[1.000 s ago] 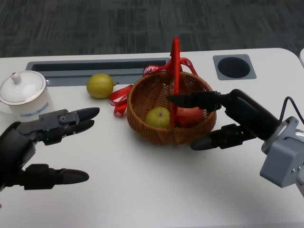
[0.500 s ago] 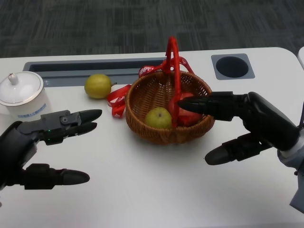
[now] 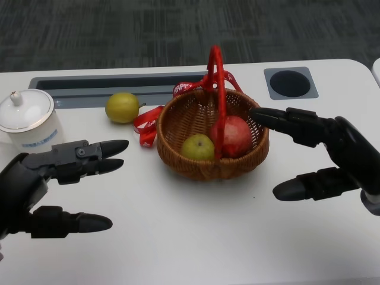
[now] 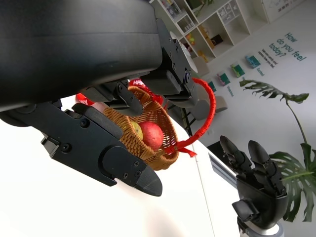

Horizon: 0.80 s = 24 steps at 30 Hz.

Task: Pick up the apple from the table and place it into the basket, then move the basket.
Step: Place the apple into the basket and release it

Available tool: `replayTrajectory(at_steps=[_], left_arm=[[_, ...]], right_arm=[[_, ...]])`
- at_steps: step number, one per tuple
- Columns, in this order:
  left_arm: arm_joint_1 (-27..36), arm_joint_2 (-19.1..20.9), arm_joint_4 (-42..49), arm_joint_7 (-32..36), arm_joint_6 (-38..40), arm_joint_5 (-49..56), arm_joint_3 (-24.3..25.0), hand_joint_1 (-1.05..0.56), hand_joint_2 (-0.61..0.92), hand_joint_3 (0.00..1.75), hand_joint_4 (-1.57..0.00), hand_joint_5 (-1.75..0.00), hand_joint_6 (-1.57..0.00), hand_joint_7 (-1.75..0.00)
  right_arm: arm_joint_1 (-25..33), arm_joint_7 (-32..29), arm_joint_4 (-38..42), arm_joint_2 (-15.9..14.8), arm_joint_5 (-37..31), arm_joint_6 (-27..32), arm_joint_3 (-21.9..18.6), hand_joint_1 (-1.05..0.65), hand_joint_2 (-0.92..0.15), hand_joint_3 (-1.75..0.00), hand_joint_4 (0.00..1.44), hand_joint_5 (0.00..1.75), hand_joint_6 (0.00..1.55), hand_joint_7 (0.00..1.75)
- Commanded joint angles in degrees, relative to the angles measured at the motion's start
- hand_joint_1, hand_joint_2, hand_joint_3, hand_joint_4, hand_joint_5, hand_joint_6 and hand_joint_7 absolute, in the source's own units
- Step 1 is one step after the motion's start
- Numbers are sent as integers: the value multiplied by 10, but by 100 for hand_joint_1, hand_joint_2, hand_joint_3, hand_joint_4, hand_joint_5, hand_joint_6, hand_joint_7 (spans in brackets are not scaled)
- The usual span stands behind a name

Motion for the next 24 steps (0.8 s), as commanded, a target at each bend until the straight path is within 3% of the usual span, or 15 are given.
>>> replayTrajectory(at_steps=[1, 10, 18, 24], left_arm=[[5, 6, -4, -8, -4, -6, 2, -40, 70, 0, -72, -3, -62, -1], [7, 8, -11, -9, 2, -7, 2, -41, 70, 0, -74, -3, -62, -1], [22, 4, -23, -5, -1, -6, 4, -42, 70, 0, -75, -2, -63, 0], [31, 1, -33, -2, -1, -6, 3, -41, 70, 0, -75, -2, -63, 0]], right_arm=[[-16, -3, 19, -5, 1, 17, -19, -63, -85, 0, 50, 2, 44, 1], [-63, -45, 40, -7, -102, 98, -11, -66, -81, 0, 57, 1, 51, 1], [-105, -134, 54, 9, -208, 149, 37, -69, -76, 0, 61, 1, 55, 1], [-122, -145, 78, 28, -231, 173, 68, -69, -75, 0, 61, 1, 55, 1]])
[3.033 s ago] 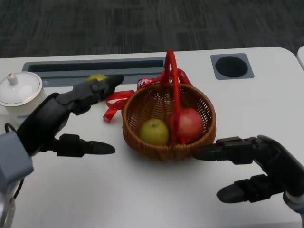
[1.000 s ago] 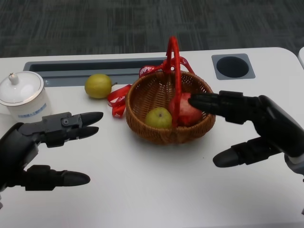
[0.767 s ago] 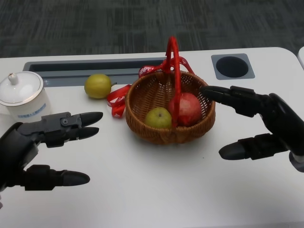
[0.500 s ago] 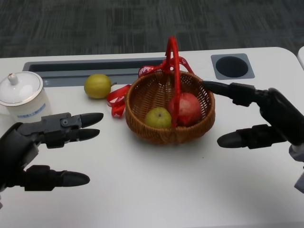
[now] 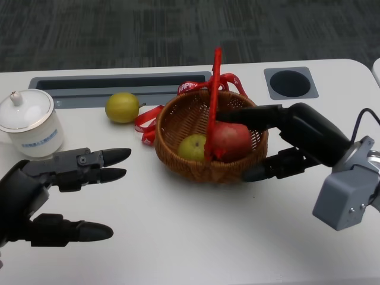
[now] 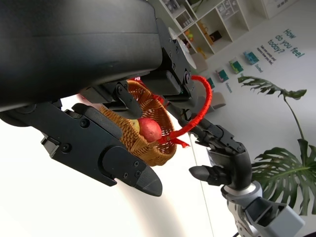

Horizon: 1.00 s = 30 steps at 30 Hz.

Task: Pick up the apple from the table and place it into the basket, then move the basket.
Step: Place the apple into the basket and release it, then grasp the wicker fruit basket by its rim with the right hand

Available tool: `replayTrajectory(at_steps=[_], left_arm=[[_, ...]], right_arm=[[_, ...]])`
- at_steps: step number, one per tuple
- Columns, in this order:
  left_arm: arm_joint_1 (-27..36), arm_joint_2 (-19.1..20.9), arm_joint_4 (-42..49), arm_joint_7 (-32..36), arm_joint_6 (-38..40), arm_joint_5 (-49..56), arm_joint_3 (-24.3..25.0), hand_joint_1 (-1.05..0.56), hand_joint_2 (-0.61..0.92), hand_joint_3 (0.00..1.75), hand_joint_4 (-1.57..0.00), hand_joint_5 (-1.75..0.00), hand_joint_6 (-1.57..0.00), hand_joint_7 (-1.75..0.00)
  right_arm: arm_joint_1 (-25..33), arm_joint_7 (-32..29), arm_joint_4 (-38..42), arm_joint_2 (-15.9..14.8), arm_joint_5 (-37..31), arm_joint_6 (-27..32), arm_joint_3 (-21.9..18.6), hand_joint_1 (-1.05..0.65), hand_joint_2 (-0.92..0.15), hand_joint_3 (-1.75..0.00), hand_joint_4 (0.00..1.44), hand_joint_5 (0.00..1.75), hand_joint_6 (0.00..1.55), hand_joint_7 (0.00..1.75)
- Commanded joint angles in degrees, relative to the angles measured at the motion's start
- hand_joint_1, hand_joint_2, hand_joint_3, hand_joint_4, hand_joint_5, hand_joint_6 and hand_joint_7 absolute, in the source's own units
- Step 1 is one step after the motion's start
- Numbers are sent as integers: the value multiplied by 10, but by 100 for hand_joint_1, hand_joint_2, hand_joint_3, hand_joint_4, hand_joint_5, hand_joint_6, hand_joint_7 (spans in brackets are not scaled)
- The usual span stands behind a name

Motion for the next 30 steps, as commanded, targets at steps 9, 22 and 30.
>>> replayTrajectory(at_steps=[9, 22, 30], left_arm=[[27, -5, -32, 16, 2, 7, 5, -45, 71, 0, -76, -1, -64, 0], [40, -7, -52, 22, 14, 1, 8, -45, 71, 0, -77, -1, -64, 0], [42, -11, -55, 29, 19, 1, 10, -43, 72, 0, -78, -1, -64, 0]], right_arm=[[9, -8, 19, 10, -37, 32, 56, -71, -76, -1, 68, 2, 59, 1], [42, 22, 42, 0, -58, 60, 103, -75, -82, -2, 73, 2, 64, 1], [30, 14, 38, 9, -79, 131, 133, -57, -87, -2, 83, 3, 68, 2]])
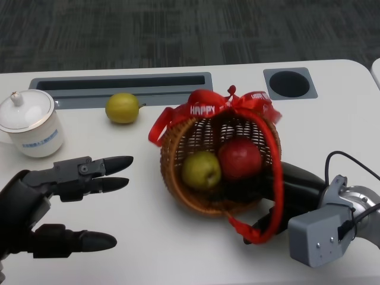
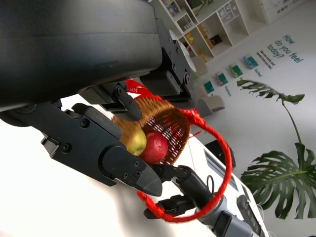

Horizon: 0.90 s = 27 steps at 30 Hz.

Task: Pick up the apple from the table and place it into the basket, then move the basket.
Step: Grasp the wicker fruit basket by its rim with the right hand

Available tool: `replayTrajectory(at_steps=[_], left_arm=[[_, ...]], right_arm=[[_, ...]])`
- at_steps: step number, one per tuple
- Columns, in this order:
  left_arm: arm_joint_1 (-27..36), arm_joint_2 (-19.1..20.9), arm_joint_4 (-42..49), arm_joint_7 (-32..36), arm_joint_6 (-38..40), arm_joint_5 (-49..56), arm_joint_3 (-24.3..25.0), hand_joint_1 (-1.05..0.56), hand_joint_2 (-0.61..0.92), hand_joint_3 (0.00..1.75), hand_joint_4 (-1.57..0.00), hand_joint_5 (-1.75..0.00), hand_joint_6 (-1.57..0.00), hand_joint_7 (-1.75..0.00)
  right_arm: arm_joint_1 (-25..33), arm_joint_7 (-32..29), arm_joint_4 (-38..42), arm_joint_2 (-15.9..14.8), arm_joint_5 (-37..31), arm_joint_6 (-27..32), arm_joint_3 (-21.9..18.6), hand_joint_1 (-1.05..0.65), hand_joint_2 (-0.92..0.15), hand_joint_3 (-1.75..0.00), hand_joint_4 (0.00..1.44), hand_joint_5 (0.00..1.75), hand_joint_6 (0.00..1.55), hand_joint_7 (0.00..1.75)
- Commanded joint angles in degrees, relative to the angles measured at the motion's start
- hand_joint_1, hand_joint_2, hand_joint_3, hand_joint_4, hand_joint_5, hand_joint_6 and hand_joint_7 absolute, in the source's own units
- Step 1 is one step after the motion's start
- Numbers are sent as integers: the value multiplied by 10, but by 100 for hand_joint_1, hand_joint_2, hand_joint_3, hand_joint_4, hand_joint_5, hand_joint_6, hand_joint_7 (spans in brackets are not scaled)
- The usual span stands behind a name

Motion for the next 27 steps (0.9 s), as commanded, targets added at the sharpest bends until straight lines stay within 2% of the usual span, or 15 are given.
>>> replayTrajectory(at_steps=[1, 4, 8, 12, 16, 21, 27], left_arm=[[2, 1, -8, 12, 4, -2, 8, -44, 72, 0, -79, -1, -64, 0], [3, -2, -10, 17, 3, -1, 9, -44, 72, 0, -79, -1, -65, 0], [7, -9, -12, 23, -1, -2, 10, -43, 72, 0, -79, -1, -65, 0], [10, -17, -16, 30, -2, -2, 12, -44, 72, 0, -79, -1, -65, 0], [10, -24, -16, 35, -6, -2, 12, -45, 73, 0, -80, -1, -64, 0], [7, -31, -9, 34, -17, 0, 12, -46, 74, 1, -80, -1, -64, 0], [4, -38, -5, 39, -23, 0, 11, -46, 74, 0, -81, -1, -65, -1]], right_arm=[[-6, -13, 2, 0, -13, 46, 9, -52, -89, -2, 85, 3, 71, 2], [-12, -42, -4, 7, -10, 56, 5, -38, -91, -5, 92, 4, 79, 4], [-15, -95, -12, 15, -4, 55, -4, -31, -92, -16, 104, 7, 86, 4], [-22, -159, -23, 23, 1, 30, -14, -26, -92, -12, 114, 10, 89, 3], [-33, -204, -27, 28, 8, 13, -27, -22, -92, -8, 114, 10, 90, 2], [-46, -219, -32, 29, 18, -3, -40, -21, -92, -11, 109, 7, 88, 0], [-50, -223, -28, 25, 16, -9, -43, -20, -92, -6, 117, 10, 91, 1]])
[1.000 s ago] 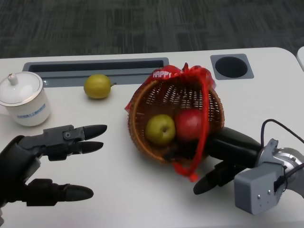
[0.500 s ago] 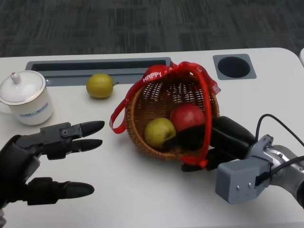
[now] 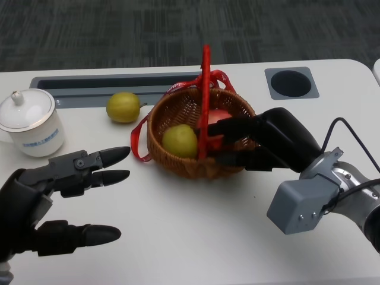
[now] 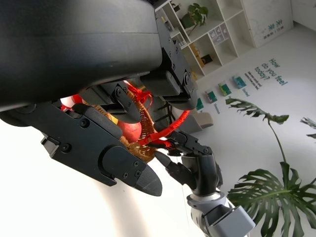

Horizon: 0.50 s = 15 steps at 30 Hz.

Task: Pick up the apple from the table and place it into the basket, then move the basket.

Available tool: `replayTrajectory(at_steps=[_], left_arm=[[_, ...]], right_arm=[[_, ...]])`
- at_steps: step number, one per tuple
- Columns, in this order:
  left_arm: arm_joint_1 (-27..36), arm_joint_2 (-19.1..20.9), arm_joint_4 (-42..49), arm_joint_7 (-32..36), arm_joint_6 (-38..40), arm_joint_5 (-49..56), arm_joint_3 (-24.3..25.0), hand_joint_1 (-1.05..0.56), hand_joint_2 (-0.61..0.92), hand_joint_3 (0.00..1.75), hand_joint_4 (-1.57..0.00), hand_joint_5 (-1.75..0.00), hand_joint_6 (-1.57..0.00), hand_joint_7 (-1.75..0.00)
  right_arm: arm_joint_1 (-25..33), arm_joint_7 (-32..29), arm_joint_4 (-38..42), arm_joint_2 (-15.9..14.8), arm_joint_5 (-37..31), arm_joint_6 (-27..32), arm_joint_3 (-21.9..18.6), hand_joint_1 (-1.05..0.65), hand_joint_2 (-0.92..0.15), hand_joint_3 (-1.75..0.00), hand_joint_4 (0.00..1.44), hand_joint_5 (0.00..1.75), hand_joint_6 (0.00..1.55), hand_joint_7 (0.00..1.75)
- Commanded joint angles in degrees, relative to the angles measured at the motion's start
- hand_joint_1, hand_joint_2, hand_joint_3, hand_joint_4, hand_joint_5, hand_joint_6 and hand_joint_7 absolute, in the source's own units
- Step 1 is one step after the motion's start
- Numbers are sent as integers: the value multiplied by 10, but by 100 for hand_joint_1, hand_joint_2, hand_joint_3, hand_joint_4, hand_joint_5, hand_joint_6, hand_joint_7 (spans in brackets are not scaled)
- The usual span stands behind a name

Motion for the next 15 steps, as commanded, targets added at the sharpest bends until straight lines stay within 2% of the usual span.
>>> replayTrajectory(at_steps=[1, 10, 15], left_arm=[[0, -2, 6, 11, -8, 0, 5, -45, 73, 0, -81, -1, -66, -1], [5, -5, 1, 16, -12, 0, 7, -46, 73, 0, -82, -1, -67, -1], [10, -5, -5, 17, -11, 1, 7, -45, 73, 0, -82, -1, -67, 0]], right_arm=[[-9, -6, 2, -9, 4, -6, -5, -20, -92, -6, 116, 9, 91, 1], [-4, 5, 8, -8, 6, -7, -6, -21, -92, -5, 114, 6, 92, 1], [0, 20, 12, -9, 6, -10, -4, -21, -92, -4, 118, 8, 92, 1]])
